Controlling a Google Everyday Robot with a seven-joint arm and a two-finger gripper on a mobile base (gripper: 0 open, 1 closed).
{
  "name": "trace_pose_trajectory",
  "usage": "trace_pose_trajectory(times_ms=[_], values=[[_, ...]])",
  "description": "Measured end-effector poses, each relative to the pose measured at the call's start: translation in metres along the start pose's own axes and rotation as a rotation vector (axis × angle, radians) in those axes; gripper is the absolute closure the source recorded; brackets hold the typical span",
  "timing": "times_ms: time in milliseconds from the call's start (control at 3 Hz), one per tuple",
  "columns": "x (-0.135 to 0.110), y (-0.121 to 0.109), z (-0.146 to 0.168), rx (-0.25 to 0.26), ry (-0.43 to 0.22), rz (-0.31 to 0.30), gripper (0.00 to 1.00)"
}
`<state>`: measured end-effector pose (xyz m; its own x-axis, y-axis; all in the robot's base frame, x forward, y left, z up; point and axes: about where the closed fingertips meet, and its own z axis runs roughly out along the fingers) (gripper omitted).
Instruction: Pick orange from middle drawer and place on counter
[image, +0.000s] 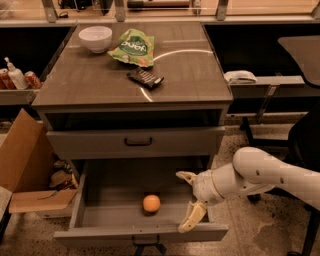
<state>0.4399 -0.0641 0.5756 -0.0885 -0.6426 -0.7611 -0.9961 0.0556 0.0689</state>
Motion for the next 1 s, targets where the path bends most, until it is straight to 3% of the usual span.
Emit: trace_pose_trajectory(times_ms=[333, 1000], values=[[0.0, 0.0, 0.0, 0.0, 0.0, 0.0, 0.0], [0.033, -0.019, 0.03, 0.086, 0.098, 0.059, 0.0]])
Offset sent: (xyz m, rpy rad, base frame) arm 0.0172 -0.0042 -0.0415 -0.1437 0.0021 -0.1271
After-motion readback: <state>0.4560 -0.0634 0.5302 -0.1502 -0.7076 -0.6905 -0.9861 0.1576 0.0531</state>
